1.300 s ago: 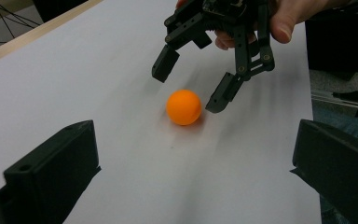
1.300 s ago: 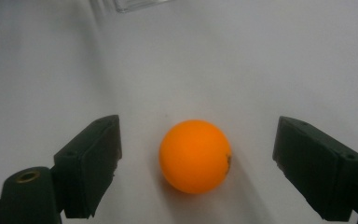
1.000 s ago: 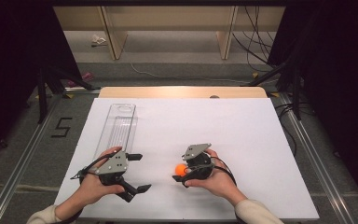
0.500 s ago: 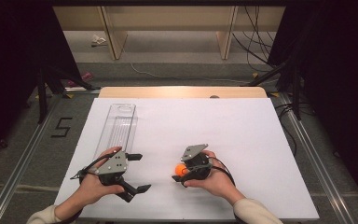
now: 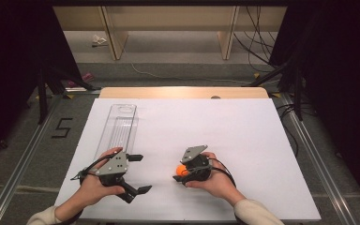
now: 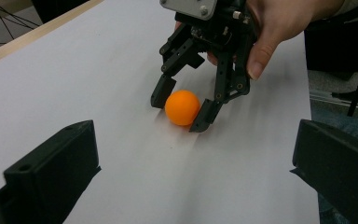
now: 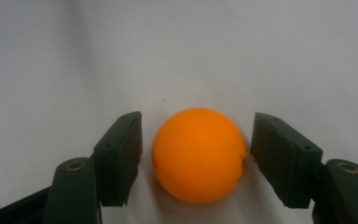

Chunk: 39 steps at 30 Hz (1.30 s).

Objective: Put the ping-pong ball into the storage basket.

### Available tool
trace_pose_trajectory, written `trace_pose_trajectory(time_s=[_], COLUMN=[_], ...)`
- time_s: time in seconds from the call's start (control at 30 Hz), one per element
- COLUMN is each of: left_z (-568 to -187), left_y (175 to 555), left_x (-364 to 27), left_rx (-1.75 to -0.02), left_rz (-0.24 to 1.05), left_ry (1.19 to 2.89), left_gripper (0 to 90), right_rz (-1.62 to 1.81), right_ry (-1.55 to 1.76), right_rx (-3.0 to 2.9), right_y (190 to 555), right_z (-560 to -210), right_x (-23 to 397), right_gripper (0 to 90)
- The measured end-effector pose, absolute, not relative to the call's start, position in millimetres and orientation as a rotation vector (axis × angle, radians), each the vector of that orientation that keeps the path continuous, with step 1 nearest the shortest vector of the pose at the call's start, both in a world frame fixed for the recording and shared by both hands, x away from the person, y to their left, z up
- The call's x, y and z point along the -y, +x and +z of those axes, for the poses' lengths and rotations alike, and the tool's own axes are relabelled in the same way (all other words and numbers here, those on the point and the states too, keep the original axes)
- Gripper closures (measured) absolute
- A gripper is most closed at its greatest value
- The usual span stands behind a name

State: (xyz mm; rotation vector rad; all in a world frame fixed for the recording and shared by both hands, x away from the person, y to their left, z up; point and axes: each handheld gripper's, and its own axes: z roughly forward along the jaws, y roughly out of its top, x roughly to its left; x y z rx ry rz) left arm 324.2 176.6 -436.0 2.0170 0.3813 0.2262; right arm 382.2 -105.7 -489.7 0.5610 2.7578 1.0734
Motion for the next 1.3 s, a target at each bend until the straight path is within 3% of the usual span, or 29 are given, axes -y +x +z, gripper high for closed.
trace_pose_trajectory(time_s=[0.57, 1.3], left_z=[-436.2, -435.9], left_y=[324.1, 324.2], left_x=[-176.5, -176.7], left_rx=[-0.381, -0.377], left_rz=[0.226, 0.228], left_ry=[2.018, 2.019], left_gripper=[0.0, 0.0], right_rz=[1.053, 1.09], right_ry=[0.545, 0.547], right_rx=[-2.771, -2.744], right_y=[382.6, 382.1], right_z=[-489.2, -481.4], right_x=[106.1, 106.5], right_gripper=[50.8, 51.3])
